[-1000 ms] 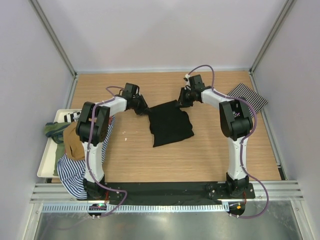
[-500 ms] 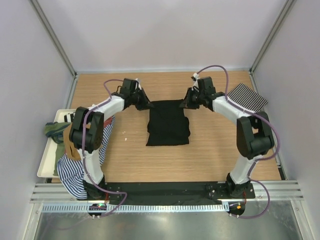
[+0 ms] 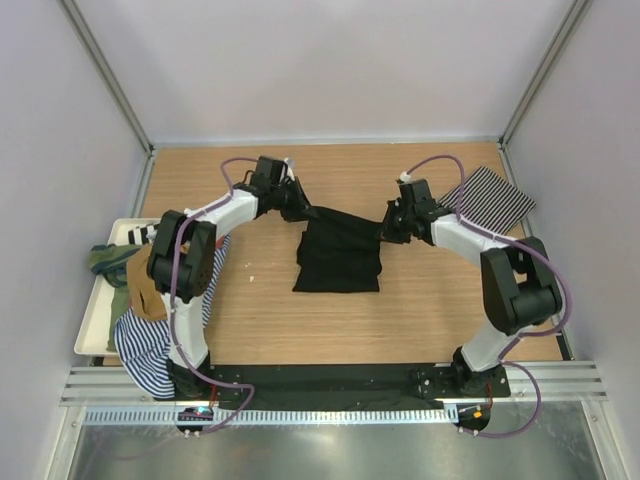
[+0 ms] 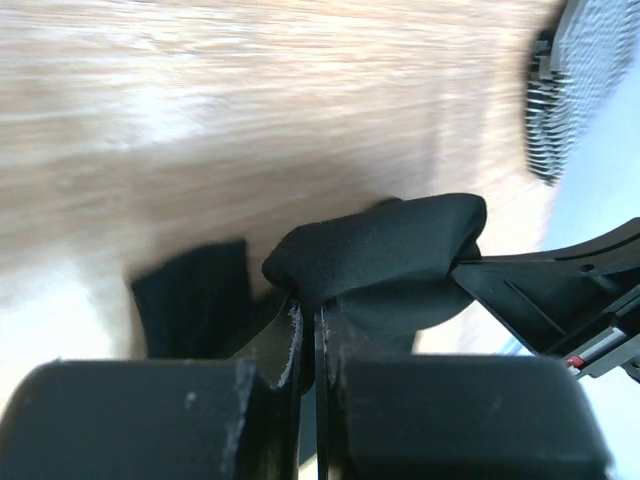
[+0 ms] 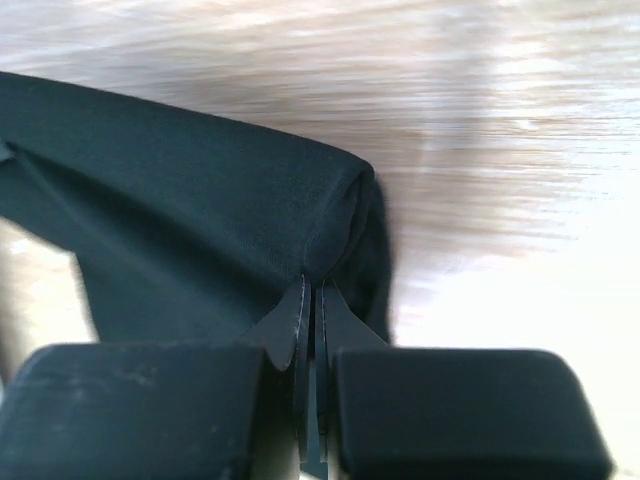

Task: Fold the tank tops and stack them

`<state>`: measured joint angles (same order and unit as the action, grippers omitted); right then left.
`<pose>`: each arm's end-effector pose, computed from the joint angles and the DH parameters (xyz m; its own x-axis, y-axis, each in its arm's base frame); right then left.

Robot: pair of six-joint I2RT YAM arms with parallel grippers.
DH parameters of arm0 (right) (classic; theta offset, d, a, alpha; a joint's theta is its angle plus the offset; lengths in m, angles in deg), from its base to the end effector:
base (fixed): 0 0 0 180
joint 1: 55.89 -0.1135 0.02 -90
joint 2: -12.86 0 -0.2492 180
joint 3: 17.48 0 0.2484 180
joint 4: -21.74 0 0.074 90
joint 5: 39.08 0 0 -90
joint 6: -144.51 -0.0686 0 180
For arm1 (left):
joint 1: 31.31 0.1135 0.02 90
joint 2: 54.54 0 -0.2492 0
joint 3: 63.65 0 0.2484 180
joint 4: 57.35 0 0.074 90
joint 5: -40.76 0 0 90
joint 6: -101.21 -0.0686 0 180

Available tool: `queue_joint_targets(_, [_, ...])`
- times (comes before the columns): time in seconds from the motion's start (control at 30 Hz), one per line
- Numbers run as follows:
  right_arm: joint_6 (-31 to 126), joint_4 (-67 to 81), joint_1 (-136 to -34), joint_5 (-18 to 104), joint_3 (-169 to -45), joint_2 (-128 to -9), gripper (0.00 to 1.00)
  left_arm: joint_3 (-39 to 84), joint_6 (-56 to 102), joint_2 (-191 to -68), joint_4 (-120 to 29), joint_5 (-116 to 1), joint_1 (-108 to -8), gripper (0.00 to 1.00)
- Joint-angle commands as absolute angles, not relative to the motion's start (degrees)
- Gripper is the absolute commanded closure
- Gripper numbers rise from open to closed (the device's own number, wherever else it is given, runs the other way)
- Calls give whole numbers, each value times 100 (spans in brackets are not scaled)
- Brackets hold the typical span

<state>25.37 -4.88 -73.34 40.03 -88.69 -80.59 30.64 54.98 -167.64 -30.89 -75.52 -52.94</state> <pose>0.3376 0.1197 0.1618 -0.8286 0.2408 -0.5053 -0.0109 0.8956 0.4446 0.4055 -0.1935 0.1664 -0.9059 -0.3080 -0.2906 -0.0090 0.7001 -0.7140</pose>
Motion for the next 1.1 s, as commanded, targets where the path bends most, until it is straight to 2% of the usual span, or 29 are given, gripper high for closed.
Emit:
queue_joint_targets(0.0, [2507, -235, -7338, 4336, -9130, -8599, 98, 3425, 5305, -17073, -2949, -7456, -5267, 100])
queue_joint_targets(0.13, [2516, -252, -7329, 4477, -9561, -9004, 96, 3672, 5164, -17372, -2888, -7297, -5276, 100])
queue_joint_targets(0.2, [2507, -252, -7338, 4599, -9771, -9093, 88, 3855, 5094, -17548, -2809, -7183, -5267, 100])
queue_joint_targets(0.23, [2516, -243, -7329, 4618, -9842, -9128, 88, 3883, 5094, -17583, -2782, -7174, -5267, 100])
queue_joint_targets(0.73, [2771, 249, -7338, 4486, -10053, -9023, 85, 3435, 5190, -17118, -3142, -6779, -5241, 100])
queue_joint_targets(0.77, [2762, 249, -7338, 4512, -10097, -9093, 84, 3417, 5208, -17144, -3160, -6770, -5232, 100])
queue_joint_targets(0.8, [2771, 197, -7338, 4538, -10193, -9154, 78, 3426, 5226, -17161, -3186, -6778, -5240, 99])
queue_joint_targets(0.87, [2744, 117, -7320, 4617, -10282, -9295, 63, 3505, 5226, -17266, -3178, -6848, -5232, 71])
queue_joint_targets(0.93, [2727, 64, -7338, 4627, -10274, -9209, 56, 3540, 5199, -17215, -3134, -6927, -5232, 59])
queue_joint_targets(1.0, [2709, 99, -7329, 4661, -10099, -9024, 43, 3374, 5164, -16925, -3134, -6788, -5232, 51])
queue_joint_targets(1.03, [2718, 65, -7329, 4679, -10045, -8867, 40, 3304, 5138, -16785, -3108, -6744, -5232, 43])
queue_joint_targets(1.07, [2727, 12, -7329, 4644, -10001, -8787, 39, 3155, 5112, -16662, -3090, -6630, -5232, 40])
